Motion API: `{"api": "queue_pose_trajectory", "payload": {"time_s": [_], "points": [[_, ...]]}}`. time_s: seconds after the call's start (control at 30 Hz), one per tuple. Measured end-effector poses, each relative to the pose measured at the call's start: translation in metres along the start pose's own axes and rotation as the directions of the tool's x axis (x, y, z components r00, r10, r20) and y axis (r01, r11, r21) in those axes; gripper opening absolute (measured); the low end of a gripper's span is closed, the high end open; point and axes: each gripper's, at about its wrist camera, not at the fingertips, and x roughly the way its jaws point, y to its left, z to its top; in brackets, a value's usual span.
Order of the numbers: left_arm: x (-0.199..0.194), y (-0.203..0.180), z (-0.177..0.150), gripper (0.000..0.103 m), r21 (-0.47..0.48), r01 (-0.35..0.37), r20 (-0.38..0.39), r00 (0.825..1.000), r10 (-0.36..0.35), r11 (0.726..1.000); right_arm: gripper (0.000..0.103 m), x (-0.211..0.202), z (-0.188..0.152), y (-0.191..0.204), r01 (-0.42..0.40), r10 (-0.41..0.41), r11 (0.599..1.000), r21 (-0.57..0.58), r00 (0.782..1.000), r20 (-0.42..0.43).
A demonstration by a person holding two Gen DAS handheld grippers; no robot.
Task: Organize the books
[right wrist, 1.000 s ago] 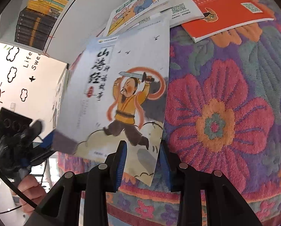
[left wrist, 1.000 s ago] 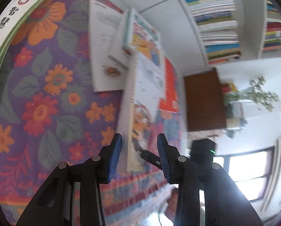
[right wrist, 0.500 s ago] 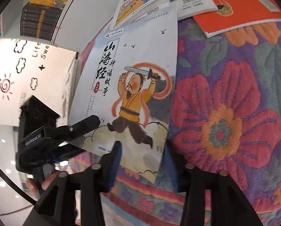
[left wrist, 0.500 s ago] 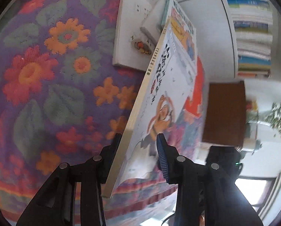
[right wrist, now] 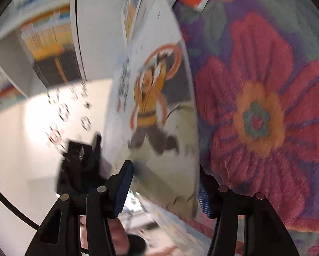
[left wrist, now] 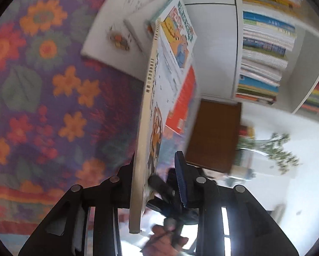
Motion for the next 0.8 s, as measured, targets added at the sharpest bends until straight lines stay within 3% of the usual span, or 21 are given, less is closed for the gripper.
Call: {"api": "queue_pose_trajectory", "payload": {"time_s": [0.07,0.1,0.17,0.23,0.27,0.3,0.37,0.43,0.47,0.5,0.53,0.6,0.7,0.8], "points": [[-0.002,0.004,0.001,0.027,-0.021,0.013,-0.016,1.000,-0.014,1.000,0.051,-0.009,0.007,-0.002,-0.043,0.042,0.999,0.013,0.998,0.051],[-0.003,0.005,0.001,0.027,-0.023,-0.004,-0.013,1.000,0.004,1.000,0.040,-0.012,0.010,0.001,-0.043,0.043,0.999,0.000,0.996,0.074],[-0.005,0.004,0.001,0.027,0.005,-0.100,0.006,0.995,0.100,0.995,0.035,-0.013,0.016,0.010,-0.011,0.014,0.999,-0.043,0.997,0.077],[-0.003,-0.001,0.000,0.027,0.044,-0.220,0.032,0.975,0.219,0.975,0.027,-0.015,0.015,0.027,0.075,-0.063,0.988,-0.135,0.994,0.092],[0.000,-0.004,-0.001,0.029,0.069,-0.274,0.046,0.962,0.271,0.959,0.026,-0.013,0.012,0.041,0.157,-0.136,0.965,-0.212,0.984,0.112],[0.003,-0.011,-0.004,0.029,0.119,-0.348,0.071,0.937,0.341,0.930,0.025,-0.010,0.009,0.053,0.219,-0.188,0.939,-0.267,0.973,0.136],[0.008,-0.024,-0.012,0.029,0.190,-0.424,0.104,0.906,0.411,0.886,0.024,-0.005,-0.003,0.076,0.335,-0.283,0.863,-0.378,0.941,0.186],[0.013,-0.040,-0.021,0.029,0.268,-0.484,0.138,0.875,0.464,0.833,0.024,0.004,-0.014,0.095,0.437,-0.362,0.779,-0.449,0.899,0.247],[0.014,-0.050,-0.028,0.029,0.325,-0.517,0.167,0.855,0.491,0.792,0.024,0.008,-0.019,0.101,0.486,-0.403,0.736,-0.471,0.874,0.272],[0.014,-0.055,-0.033,0.029,0.358,-0.534,0.179,0.844,0.505,0.766,0.024,0.011,-0.024,0.105,0.531,-0.439,0.695,-0.484,0.847,0.299],[0.014,-0.059,-0.037,0.030,0.385,-0.547,0.186,0.835,0.518,0.744,0.024,0.011,-0.026,0.106,0.551,-0.453,0.672,-0.495,0.835,0.314],[0.014,-0.063,-0.047,0.030,0.428,-0.556,0.189,0.826,0.531,0.712,0.024,0.009,-0.034,0.106,0.556,-0.451,0.654,-0.513,0.831,0.327],[0.009,-0.061,-0.056,0.030,0.448,-0.542,0.174,0.833,0.525,0.711,0.024,0.004,-0.041,0.105,0.554,-0.452,0.650,-0.520,0.832,0.322],[0.005,-0.062,-0.071,0.029,0.484,-0.539,0.171,0.831,0.529,0.690,0.024,0.007,-0.056,0.107,0.586,-0.476,0.607,-0.537,0.809,0.345]]}}
